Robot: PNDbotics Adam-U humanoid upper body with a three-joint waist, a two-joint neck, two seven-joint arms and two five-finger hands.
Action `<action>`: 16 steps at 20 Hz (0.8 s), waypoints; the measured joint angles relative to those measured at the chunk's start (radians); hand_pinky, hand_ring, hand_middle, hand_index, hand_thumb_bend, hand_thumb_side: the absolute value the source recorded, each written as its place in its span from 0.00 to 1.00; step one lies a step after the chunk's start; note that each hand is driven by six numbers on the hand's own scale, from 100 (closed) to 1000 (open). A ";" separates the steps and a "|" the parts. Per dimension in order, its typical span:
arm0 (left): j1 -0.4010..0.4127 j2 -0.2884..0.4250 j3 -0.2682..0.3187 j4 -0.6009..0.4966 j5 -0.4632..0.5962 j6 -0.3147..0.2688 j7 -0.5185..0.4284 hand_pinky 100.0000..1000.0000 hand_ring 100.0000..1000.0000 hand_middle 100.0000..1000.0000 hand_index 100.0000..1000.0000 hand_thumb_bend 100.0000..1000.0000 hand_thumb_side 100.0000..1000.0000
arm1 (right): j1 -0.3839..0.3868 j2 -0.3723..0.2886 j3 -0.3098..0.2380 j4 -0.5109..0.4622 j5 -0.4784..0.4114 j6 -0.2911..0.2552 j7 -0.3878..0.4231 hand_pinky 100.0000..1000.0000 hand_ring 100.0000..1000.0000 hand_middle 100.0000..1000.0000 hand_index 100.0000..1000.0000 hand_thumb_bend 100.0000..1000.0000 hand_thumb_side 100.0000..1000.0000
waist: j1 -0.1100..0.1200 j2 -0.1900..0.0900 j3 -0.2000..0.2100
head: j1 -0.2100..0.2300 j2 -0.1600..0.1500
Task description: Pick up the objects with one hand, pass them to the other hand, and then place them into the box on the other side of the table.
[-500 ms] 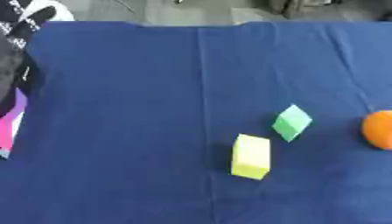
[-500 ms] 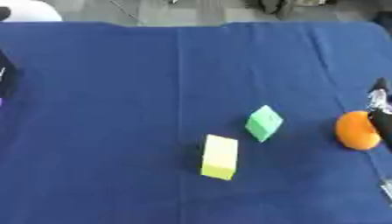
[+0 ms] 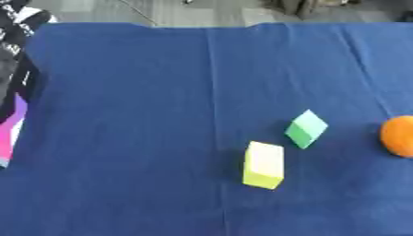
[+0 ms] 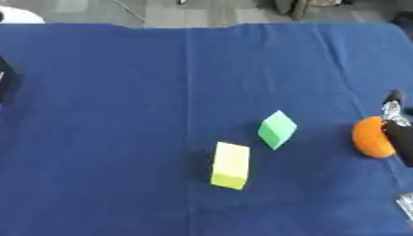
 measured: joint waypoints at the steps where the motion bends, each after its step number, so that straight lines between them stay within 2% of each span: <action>1: 0.000 0.000 0.000 0.000 0.000 0.000 0.000 0.96 1.00 0.71 0.90 0.00 0.71 | 0.015 -0.003 0.000 0.000 0.019 0.018 0.014 0.46 0.65 0.82 0.78 0.24 0.25 | -0.002 0.000 0.000 | -0.017 -0.002; 3: 0.001 0.000 0.000 0.000 0.000 -0.001 -0.001 0.96 1.00 0.71 0.90 0.00 0.72 | 0.050 -0.021 -0.006 0.000 0.070 0.066 0.063 0.53 0.70 0.84 0.80 0.28 0.25 | -0.004 0.000 -0.001 | -0.045 -0.003; 5: 0.004 0.001 0.000 0.000 0.000 -0.001 -0.001 0.96 1.00 0.71 0.90 0.00 0.72 | 0.100 -0.054 -0.014 0.000 0.134 0.123 0.149 0.61 0.74 0.85 0.82 0.31 0.25 | -0.005 0.000 -0.004 | -0.065 -0.003; 8: 0.007 0.003 0.000 0.000 0.000 -0.001 -0.001 0.96 1.00 0.71 0.90 0.00 0.72 | 0.193 -0.117 -0.024 0.000 0.241 0.197 0.330 0.79 0.82 0.88 0.86 0.37 0.23 | -0.008 0.000 -0.009 | -0.085 -0.003; 11: 0.008 0.010 0.000 -0.001 0.000 0.000 -0.002 0.96 1.00 0.71 0.90 0.00 0.72 | 0.279 -0.178 -0.028 0.000 0.341 0.229 0.505 0.90 0.86 0.90 0.88 0.40 0.22 | -0.008 0.000 -0.013 | -0.097 -0.003; 13: 0.011 0.010 0.000 -0.001 0.000 0.001 -0.003 0.96 1.00 0.71 0.90 0.00 0.72 | 0.315 -0.213 -0.031 0.000 0.388 0.238 0.594 0.92 0.87 0.90 0.89 0.41 0.22 | -0.008 0.000 -0.015 | -0.102 -0.003; 16: 0.015 0.018 0.000 -0.001 0.000 0.002 -0.004 0.96 1.00 0.71 0.90 0.00 0.72 | 0.328 -0.257 -0.045 0.000 0.419 0.257 0.679 0.88 0.85 0.89 0.88 0.41 0.22 | -0.008 0.000 -0.019 | -0.105 -0.003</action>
